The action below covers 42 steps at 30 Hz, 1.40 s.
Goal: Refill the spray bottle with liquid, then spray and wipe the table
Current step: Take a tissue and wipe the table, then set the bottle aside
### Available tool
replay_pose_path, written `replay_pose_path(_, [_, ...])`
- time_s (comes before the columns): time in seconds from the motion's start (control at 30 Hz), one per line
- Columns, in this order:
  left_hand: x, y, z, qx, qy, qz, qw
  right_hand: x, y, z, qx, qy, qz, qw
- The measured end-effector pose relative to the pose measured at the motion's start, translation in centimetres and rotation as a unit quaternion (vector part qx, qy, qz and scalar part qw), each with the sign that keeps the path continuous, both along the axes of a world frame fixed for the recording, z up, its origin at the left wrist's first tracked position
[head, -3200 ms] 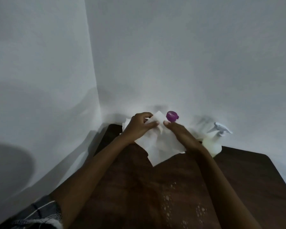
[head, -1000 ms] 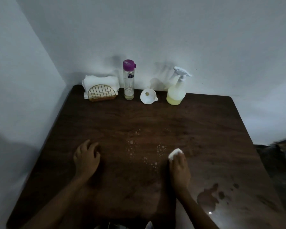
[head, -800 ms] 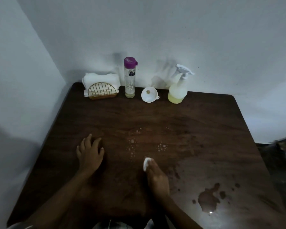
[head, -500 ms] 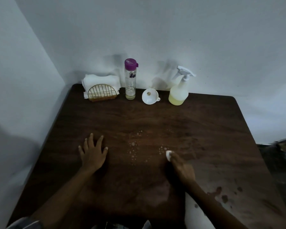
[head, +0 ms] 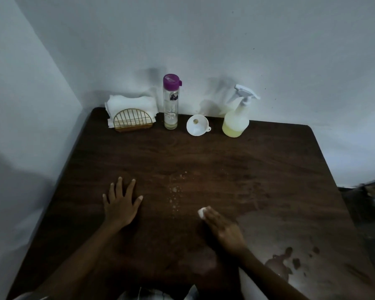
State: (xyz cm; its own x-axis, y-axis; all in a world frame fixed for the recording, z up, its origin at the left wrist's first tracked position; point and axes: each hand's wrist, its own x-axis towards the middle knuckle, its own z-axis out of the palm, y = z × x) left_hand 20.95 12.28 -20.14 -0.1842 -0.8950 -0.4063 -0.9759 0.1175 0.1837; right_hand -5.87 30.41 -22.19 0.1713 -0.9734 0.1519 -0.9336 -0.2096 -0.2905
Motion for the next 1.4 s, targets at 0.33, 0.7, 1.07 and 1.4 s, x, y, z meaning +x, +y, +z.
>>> replay_pose_path(0.33, [0.5,-0.6,-0.2,0.017,-0.014,-0.019,1.000,-0.1,-10.4,0.8,-0.018,-0.059,-0.333,0.941])
replay_pose_path(0.7, [0.5,-0.6,-0.5,0.020,-0.013,-0.021,0.999,-6.2,-8.8,-0.2,-0.004,-0.063,-0.269,0.961])
replay_pose_path(1.07, [0.4,-0.6,0.0,0.023,-0.007,-0.019,1.000,3.4,-15.8,1.6,0.056,-0.140,-0.344,0.927])
replay_pose_path(1.4, [0.4,-0.5,0.0,0.023,-0.005,-0.019,1.000,-0.1,-13.5,3.3,0.073,-0.105,-0.176,0.976])
